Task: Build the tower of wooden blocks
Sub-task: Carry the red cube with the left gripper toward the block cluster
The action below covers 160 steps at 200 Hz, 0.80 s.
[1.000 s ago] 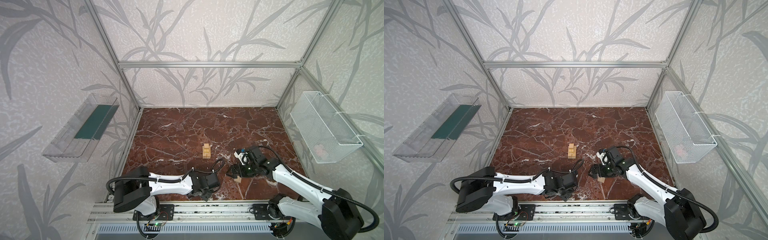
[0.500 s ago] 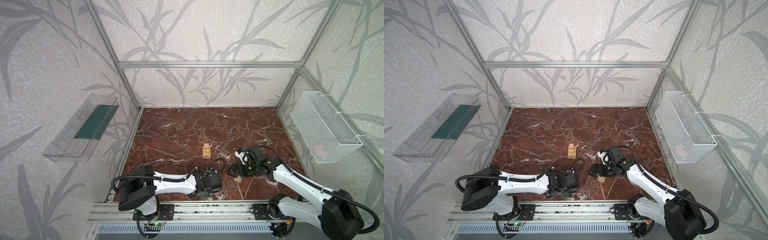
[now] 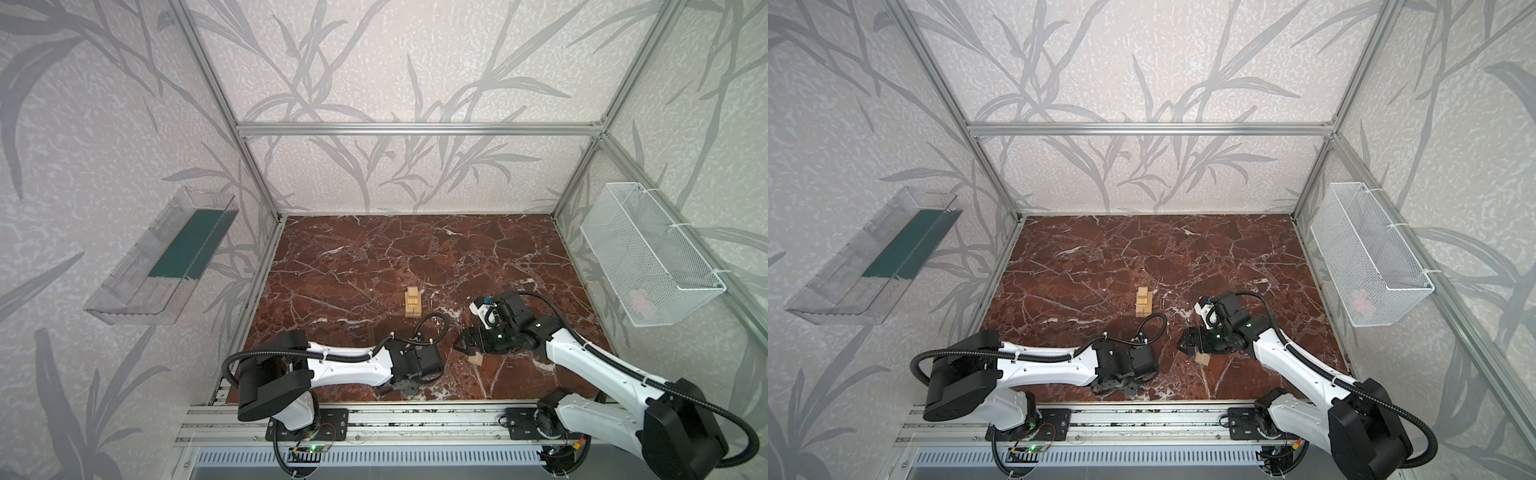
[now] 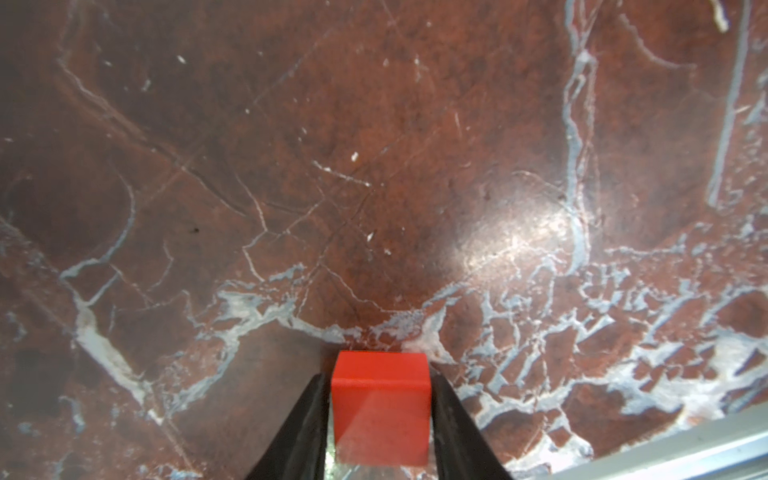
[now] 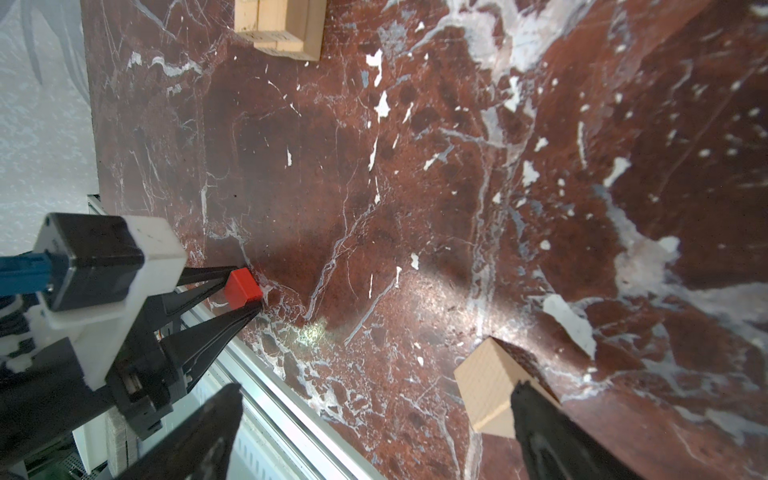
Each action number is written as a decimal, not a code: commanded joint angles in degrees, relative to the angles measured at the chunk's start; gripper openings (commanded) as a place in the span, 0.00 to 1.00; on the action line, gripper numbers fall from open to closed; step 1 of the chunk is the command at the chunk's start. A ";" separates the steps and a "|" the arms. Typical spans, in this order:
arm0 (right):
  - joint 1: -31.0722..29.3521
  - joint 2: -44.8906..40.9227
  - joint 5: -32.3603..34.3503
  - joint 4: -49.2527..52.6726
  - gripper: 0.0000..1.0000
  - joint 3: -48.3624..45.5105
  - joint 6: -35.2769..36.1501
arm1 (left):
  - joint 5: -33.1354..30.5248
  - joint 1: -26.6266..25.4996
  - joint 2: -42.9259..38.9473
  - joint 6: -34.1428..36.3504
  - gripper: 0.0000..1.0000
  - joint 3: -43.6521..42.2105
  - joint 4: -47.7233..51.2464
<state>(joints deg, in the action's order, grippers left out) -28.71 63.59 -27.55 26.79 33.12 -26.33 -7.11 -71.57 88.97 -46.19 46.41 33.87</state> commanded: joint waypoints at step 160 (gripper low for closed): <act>0.41 -0.14 -0.16 5.42 0.99 4.35 3.26 | -4.21 2.53 -7.12 -3.87 0.22 4.55 8.55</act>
<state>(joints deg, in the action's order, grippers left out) -28.45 63.72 -28.32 28.36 34.04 -25.12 -8.71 -70.63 86.87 -48.27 47.68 37.85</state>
